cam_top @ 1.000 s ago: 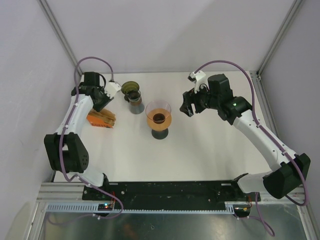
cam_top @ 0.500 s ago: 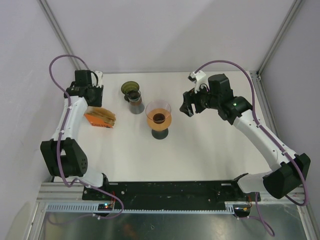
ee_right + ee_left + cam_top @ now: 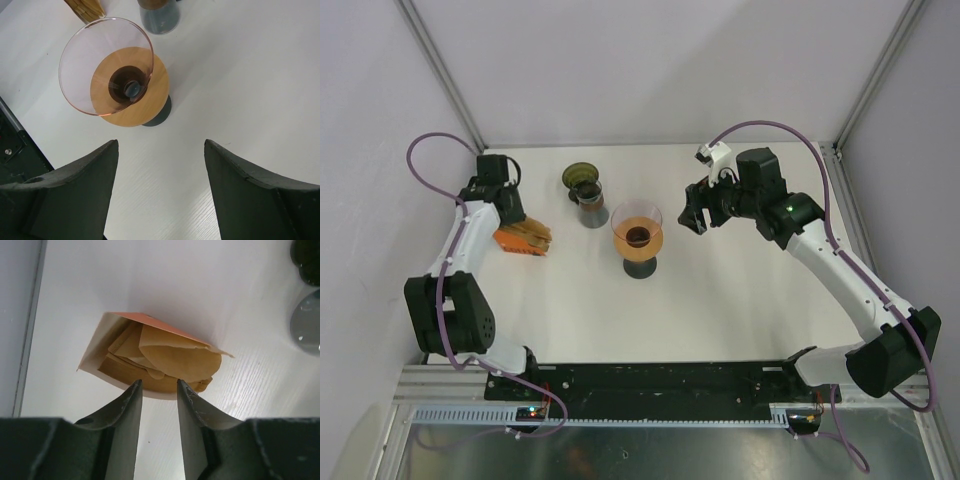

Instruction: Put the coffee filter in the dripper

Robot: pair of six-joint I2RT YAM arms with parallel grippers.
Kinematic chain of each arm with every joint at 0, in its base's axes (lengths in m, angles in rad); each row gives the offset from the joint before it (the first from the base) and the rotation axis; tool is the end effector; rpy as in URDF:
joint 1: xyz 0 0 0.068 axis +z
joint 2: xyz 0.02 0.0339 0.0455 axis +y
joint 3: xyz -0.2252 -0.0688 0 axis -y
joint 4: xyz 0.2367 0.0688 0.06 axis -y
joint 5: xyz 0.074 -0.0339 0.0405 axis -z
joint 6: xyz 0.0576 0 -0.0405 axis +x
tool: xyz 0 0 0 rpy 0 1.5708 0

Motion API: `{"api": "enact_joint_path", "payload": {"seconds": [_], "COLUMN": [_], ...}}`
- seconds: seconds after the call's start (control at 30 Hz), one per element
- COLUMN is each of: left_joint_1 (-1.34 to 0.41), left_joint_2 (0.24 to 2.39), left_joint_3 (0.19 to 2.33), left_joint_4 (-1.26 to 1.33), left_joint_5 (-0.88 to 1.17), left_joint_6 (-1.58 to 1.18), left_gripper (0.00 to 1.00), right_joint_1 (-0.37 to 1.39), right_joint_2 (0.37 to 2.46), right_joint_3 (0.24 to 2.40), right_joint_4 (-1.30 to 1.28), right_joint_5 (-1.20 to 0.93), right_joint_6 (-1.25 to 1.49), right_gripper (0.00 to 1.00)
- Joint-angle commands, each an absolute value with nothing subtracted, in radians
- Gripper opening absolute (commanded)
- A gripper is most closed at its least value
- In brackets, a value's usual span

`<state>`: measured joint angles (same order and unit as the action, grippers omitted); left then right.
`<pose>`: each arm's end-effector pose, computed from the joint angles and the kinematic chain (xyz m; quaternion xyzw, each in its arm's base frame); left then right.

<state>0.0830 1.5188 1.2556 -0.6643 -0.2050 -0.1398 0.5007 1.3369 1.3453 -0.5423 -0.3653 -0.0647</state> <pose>0.3286 0.0391 0.2304 -0.1371 0.9343 0.0881 0.3171 0.2656 0.1688 0.3295 -0.3247 0.7951 0.2594 0.4416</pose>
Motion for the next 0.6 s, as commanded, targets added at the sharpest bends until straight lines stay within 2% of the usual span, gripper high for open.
{"api": "enact_joint_path", "payload": {"seconds": [0.0, 0.4, 0.57], "left_joint_1": [0.096, 0.122, 0.131], "left_joint_2": [1.501, 1.571, 1.596], "left_joint_3": [1.256, 1.291, 1.300], "left_joint_4": [-0.602, -0.601, -0.601], "left_joint_5": [-0.261, -0.234, -0.229], "left_joint_6": [-0.228, -0.231, -0.231], "left_gripper": [0.38, 0.29, 0.28], "right_joint_1": [0.496, 0.497, 0.497], "right_joint_2": [1.333, 1.338, 1.341], "right_joint_3": [1.348, 1.348, 1.348], "right_joint_4": [-0.515, -0.517, -0.517], "right_joint_5": [-0.383, -0.385, -0.393], "right_joint_6": [-0.076, -0.079, -0.081], "right_gripper": [0.74, 0.74, 0.74]}}
